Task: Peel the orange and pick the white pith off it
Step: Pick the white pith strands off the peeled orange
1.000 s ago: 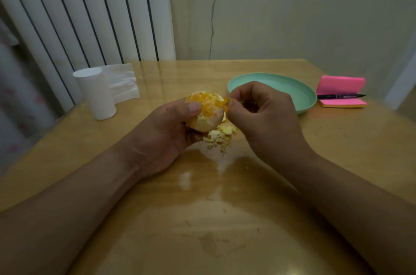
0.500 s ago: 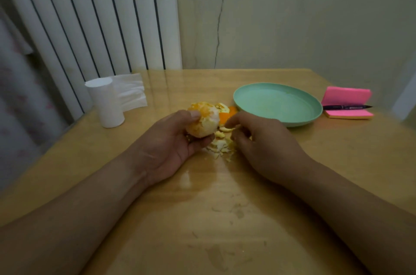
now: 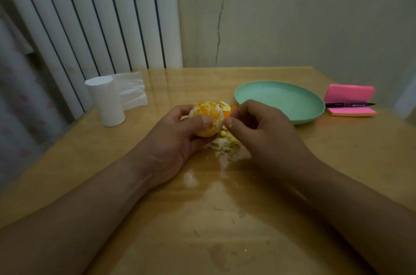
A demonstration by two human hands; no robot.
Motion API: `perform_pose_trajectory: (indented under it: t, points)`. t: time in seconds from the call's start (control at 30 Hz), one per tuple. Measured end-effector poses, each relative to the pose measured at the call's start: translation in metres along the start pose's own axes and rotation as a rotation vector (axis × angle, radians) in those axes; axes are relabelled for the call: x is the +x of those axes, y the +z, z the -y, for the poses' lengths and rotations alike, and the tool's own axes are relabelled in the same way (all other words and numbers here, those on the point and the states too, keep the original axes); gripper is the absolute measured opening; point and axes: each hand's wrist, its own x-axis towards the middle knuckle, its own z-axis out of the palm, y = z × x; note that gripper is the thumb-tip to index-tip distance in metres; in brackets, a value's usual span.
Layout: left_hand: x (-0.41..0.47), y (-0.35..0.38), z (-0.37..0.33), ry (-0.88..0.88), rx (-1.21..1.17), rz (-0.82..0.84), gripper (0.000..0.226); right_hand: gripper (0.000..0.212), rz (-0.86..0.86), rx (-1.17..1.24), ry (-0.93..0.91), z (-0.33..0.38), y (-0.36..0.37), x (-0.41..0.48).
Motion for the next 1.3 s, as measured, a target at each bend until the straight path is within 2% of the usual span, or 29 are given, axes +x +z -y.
perform_pose_trajectory:
  t: [0.2,0.43,0.53,0.63,0.77,0.87,1.0,1.1,1.17,1.3]
  points:
    - [-0.002,0.001,0.0,0.073,0.032,-0.016,0.066,0.022,0.071,0.165,0.093,0.001,0.001,-0.001]
    - [0.0,-0.002,0.005,0.146,0.209,-0.051,0.073,0.015,0.077,0.109,0.117,0.003,0.003,-0.003]
    - [-0.003,-0.004,0.006,0.211,0.388,-0.075,0.072,0.014,0.062,0.116,0.118,0.004,0.003,-0.004]
    - [-0.01,0.002,0.004,0.331,0.633,-0.106,0.061,0.011,0.03,0.113,0.115,0.004,0.006,-0.005]
    - [-0.013,0.007,0.009,0.451,0.738,-0.107,0.056,0.009,-0.021,0.148,0.145,0.006,0.008,-0.006]
    - [-0.012,0.007,0.01,0.452,0.728,-0.11,0.055,0.009,-0.021,0.176,0.143,0.008,0.006,-0.007]
    - [-0.012,0.005,0.005,0.328,0.62,-0.106,0.057,0.008,0.019,0.248,0.169,0.008,0.002,-0.006]
    - [-0.009,0.005,0.002,0.146,0.298,-0.071,0.065,0.007,0.068,0.328,0.205,0.008,-0.002,-0.005]
    - [-0.006,0.004,0.0,0.053,0.17,-0.051,0.062,0.007,0.114,0.382,0.231,0.008,-0.002,-0.005]
    - [-0.003,0.001,-0.001,0.012,0.205,-0.033,0.059,0.012,0.156,0.426,0.245,0.006,-0.002,-0.003]
